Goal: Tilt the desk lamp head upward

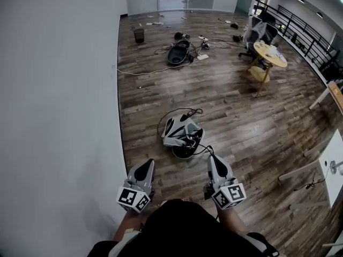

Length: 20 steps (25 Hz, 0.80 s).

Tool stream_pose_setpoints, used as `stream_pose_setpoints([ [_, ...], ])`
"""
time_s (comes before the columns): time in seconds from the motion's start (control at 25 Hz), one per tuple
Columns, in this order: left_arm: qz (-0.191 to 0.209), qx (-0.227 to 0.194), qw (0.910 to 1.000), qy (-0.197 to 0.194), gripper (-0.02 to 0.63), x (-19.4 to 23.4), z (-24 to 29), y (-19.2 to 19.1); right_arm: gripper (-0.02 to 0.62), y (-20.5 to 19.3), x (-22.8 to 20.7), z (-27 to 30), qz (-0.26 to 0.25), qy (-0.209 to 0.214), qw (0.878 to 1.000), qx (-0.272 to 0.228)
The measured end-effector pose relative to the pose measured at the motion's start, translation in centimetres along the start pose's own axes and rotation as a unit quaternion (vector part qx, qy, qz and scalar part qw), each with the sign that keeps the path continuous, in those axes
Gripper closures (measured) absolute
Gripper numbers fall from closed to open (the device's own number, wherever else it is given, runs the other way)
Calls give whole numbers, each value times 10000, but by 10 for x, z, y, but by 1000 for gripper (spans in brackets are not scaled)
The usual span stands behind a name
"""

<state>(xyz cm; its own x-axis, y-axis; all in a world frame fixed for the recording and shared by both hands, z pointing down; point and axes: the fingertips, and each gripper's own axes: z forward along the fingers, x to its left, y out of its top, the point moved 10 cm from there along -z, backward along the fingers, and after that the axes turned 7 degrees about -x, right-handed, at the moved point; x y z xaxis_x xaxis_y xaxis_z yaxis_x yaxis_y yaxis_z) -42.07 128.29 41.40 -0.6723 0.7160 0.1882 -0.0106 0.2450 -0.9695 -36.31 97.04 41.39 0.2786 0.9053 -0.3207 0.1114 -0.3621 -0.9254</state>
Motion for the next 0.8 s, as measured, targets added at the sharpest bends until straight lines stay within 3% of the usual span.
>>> stream_pose_setpoints([
  [0.24,-170,-55,9977,-650,606,-11,35,-4,592,7,-11,-25,-339,-502,9981,-73],
  [0.56,-358,73,9924,-1173,606,-27,61,-20,592,19,-18,-50,-636,-974,9932,67],
  [0.8,-810,215,9835,-1603,607,-42,77,-43,592,24,-30,-77,-804,-1510,9849,248],
])
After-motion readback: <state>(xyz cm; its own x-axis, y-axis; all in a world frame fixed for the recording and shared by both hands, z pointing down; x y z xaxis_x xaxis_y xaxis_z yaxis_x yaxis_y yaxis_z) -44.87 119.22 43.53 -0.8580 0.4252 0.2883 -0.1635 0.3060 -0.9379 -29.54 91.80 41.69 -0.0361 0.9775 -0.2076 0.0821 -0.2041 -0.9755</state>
